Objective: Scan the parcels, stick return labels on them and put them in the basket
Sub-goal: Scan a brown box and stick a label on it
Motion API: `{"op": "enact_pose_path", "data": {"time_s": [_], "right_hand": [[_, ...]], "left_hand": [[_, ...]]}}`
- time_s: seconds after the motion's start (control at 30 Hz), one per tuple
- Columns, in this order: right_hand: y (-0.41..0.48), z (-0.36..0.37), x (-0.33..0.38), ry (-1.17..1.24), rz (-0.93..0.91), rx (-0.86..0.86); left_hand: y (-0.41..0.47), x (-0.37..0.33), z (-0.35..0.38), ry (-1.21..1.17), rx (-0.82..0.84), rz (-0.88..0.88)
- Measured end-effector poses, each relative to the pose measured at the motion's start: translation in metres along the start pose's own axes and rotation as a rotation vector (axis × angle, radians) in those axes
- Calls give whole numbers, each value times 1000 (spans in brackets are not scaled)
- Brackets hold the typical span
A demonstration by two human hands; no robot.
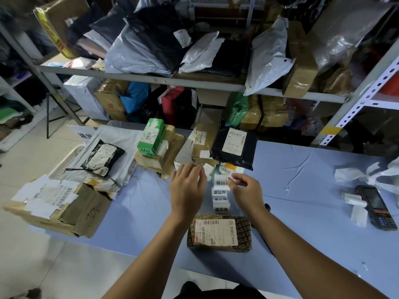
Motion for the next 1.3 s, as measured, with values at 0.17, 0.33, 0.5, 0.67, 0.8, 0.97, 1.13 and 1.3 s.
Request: {"op": "enact_pose_path", "data": {"time_s": [0.17,0.33,0.5,0.67,0.8,0.97,1.13,1.3], "right_hand": [[-11,12,22,481,138,239],[-12,5,24,534,195,149],[-19,-1,12,412,96,183],[-29,-3,6,230,-47,283],[-37,-2,-2,107,-90,306],[-45,2,-22,70,123,195],[-55,4,-40,-26,209,130],[-61,5,-57,-155,199,101]], "left_hand": [[-12,-12,14,72,70,270],[-28,-4,21,-18,233,242],[-36,20,26,-534,428,-458],[-46,23,27,-1019,409,-770],[-47,23,27,-922,356,-661],[-66,23,33,-640,387,-572],[-100,29,46,-709,400,-920],[-113,26,56,-607,496,-981]]}}
Point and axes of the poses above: each hand's wrist, its own y-axis towards the middle knuckle, its own z-axis out of the palm, x = y × z, the point moved 4 cm from there along y, towards the middle knuckle, and after that the axes turned 7 degrees about -y, right-handed, at the moved point
